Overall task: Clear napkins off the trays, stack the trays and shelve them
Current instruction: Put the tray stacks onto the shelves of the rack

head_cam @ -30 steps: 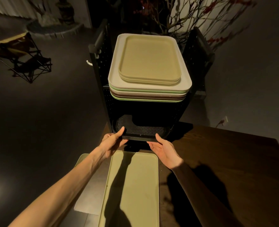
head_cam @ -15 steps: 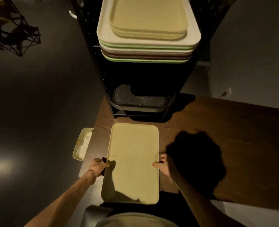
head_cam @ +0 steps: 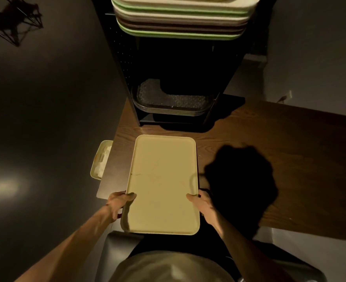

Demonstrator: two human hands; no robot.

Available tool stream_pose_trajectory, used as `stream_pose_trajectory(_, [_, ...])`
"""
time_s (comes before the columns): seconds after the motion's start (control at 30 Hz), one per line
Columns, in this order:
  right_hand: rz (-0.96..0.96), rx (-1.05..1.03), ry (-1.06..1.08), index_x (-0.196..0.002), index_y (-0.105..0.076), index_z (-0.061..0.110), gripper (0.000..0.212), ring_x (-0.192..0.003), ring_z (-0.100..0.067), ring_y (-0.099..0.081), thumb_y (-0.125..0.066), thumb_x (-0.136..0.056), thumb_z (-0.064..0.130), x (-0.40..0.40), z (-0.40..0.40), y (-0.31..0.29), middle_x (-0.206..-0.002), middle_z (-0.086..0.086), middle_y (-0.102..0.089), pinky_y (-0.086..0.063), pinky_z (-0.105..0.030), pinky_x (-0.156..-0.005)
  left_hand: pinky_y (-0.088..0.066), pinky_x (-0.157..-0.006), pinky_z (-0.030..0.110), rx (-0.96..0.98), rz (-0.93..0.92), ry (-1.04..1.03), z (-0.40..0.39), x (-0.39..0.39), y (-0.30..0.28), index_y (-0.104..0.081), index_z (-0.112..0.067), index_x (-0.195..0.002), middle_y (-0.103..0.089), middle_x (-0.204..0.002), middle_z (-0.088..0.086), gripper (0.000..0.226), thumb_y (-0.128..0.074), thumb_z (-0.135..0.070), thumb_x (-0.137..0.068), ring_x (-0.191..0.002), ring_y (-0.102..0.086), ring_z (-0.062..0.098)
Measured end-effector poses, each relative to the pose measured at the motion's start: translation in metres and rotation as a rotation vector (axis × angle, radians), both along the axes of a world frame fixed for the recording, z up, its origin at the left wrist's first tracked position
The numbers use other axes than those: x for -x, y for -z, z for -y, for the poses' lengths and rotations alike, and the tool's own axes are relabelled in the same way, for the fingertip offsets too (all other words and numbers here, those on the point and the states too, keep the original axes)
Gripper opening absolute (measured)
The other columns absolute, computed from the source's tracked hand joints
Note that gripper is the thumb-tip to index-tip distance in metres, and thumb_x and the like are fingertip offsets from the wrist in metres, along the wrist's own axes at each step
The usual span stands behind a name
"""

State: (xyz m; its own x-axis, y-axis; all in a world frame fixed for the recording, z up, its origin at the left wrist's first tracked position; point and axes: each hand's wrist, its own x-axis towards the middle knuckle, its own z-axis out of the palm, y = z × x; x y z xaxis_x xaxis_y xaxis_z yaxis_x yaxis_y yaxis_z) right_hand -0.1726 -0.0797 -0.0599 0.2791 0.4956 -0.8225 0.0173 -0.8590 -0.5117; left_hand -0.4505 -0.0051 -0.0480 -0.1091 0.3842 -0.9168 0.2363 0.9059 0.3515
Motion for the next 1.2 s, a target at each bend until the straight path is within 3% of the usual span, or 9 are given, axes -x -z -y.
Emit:
stream_pose_trajectory(0.13, [0.091,-0.131,0.15,-0.118,-0.061,0.01,0.023,-0.104,-0.022,-0.059,-0.047,-0.101,0.017,0.004,-0.001,-0.012,-0.116,-0.006,-0.064,-0.044,-0.031,-0.095,-0.049,-0.095,0.044,-0.004,0.182,-0.018,-0.011,0.008,-0.02,-0.069,0.003,-0.109,-0.073,-0.11,0.018,0.046,-0.084,-0.006,-0.067,-0.106,-0.064,0.034])
stream_pose_trajectory(0.23, [0.243,-0.277,0.098,-0.096,-0.066,0.028,0.014,-0.1,-0.025,-0.06,-0.052,-0.097,0.027,-0.003,0.008,-0.018,-0.099,-0.004,-0.061,-0.046,-0.036,-0.096,-0.045,-0.103,0.05,-0.056,0.245,0.133,-0.016,0.011,-0.038,-0.076,-0.004,-0.104,-0.076,-0.108,0.012,0.048,-0.089,-0.011,-0.058,-0.11,-0.065,0.032])
stream_pose_trajectory(0.33, [0.189,-0.338,0.036,-0.1,-0.055,0.029,0.008,-0.098,-0.019,-0.056,-0.048,-0.099,0.032,-0.012,0.013,-0.042,-0.101,-0.003,-0.059,-0.045,-0.034,-0.089,-0.053,-0.09,0.045,-0.104,0.283,0.25,-0.018,0.013,-0.05,-0.078,-0.007,-0.102,-0.077,-0.107,0.01,0.055,-0.094,-0.019,-0.051,-0.106,-0.068,0.03])
stream_pose_trajectory(0.47, [0.135,-0.322,0.043,-0.134,-0.05,0.013,0.038,-0.12,-0.024,-0.054,-0.045,-0.102,0.032,-0.02,0.0,-0.05,-0.129,-0.009,-0.057,-0.041,-0.035,-0.101,-0.055,-0.079,0.038,-0.121,0.299,0.243,-0.026,0.011,-0.056,-0.076,-0.004,-0.106,-0.076,-0.106,0.013,0.072,-0.096,-0.029,-0.041,-0.101,-0.069,0.03])
stream_pose_trajectory(0.6, [-0.262,-0.412,0.22,-0.141,-0.037,0.007,0.072,-0.135,-0.021,-0.04,-0.07,-0.083,0.033,-0.028,-0.027,-0.072,-0.145,-0.008,-0.044,-0.027,-0.032,-0.113,-0.054,-0.087,0.043,-0.129,0.3,0.181,-0.042,0.003,-0.054,-0.073,-0.009,-0.113,-0.074,-0.113,0.014,0.087,-0.098,-0.041,-0.036,-0.109,-0.066,0.033])
stream_pose_trajectory(0.8, [-0.123,-0.265,0.176,-0.14,-0.043,0.0,0.043,-0.13,-0.025,-0.047,-0.048,-0.102,0.021,-0.043,-0.079,-0.053,-0.142,-0.01,-0.051,-0.035,-0.036,-0.108,-0.061,-0.065,0.055,0.051,0.469,0.116,-0.054,-0.007,-0.052,-0.058,-0.032,-0.12,-0.058,-0.13,0.022,0.063,-0.069,0.013,-0.077,-0.107,-0.064,0.049])
stream_pose_trajectory(1.0, [-0.281,-0.081,0.159,-0.109,-0.059,0.013,0.015,-0.086,-0.021,-0.063,-0.062,-0.095,0.016,-0.045,-0.069,-0.03,-0.108,-0.006,-0.066,-0.055,-0.044,-0.082,-0.062,-0.062,0.047,-0.085,0.25,-0.039,-0.071,-0.028,-0.038,-0.058,-0.001,-0.121,-0.065,-0.105,0.023,0.031,-0.06,0.004,-0.09,-0.093,-0.064,0.038])
stream_pose_trajectory(1.07, [-0.345,0.028,0.216,-0.117,-0.054,0.007,0.024,-0.09,-0.034,-0.064,-0.062,-0.095,0.015,-0.039,-0.065,-0.025,-0.11,-0.016,-0.062,-0.06,-0.043,-0.072,-0.06,-0.055,0.038,-0.124,0.228,-0.103,-0.081,-0.033,-0.033,-0.059,0.006,-0.118,-0.067,-0.094,0.021,0.028,-0.057,0.007,-0.091,-0.085,-0.065,0.036])
stream_pose_trajectory(1.2, [-0.25,-0.07,0.206,-0.13,-0.042,-0.016,0.033,-0.084,-0.028,-0.064,-0.045,-0.1,-0.002,-0.038,-0.08,-0.011,-0.1,-0.024,-0.062,-0.06,-0.024,-0.059,-0.061,-0.05,0.028,-0.147,0.258,-0.284,-0.101,-0.046,-0.03,-0.063,0.004,-0.096,-0.067,-0.087,0.019,0.028,-0.043,0.023,-0.087,-0.078,-0.064,0.031])
